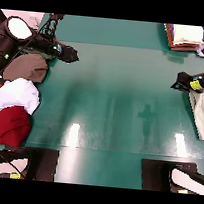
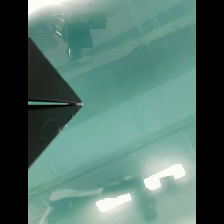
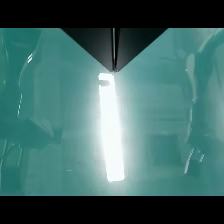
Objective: Fold the shirts.
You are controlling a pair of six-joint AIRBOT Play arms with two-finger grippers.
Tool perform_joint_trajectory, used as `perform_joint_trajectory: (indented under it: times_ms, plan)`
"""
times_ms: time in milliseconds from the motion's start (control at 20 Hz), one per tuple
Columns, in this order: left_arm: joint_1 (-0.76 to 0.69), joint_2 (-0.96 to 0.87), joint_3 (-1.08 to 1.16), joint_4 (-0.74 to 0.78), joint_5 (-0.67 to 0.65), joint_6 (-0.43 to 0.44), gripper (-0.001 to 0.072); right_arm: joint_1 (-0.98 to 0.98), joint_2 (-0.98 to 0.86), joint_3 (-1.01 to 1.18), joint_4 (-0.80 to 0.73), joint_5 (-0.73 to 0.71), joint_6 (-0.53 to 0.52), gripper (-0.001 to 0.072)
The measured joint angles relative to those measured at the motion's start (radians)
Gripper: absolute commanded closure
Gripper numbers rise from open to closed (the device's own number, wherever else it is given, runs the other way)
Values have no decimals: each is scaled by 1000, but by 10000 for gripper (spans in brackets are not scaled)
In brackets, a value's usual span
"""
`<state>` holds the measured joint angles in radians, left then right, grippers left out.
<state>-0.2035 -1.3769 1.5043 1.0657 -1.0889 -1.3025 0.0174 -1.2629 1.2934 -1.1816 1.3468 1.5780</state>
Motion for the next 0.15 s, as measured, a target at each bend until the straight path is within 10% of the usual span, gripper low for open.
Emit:
perform_joint_trajectory:
  times_ms: [150]
  plan:
    - [0,0,0,0,0,0,683,31,-31,54,1,33,-6,699]
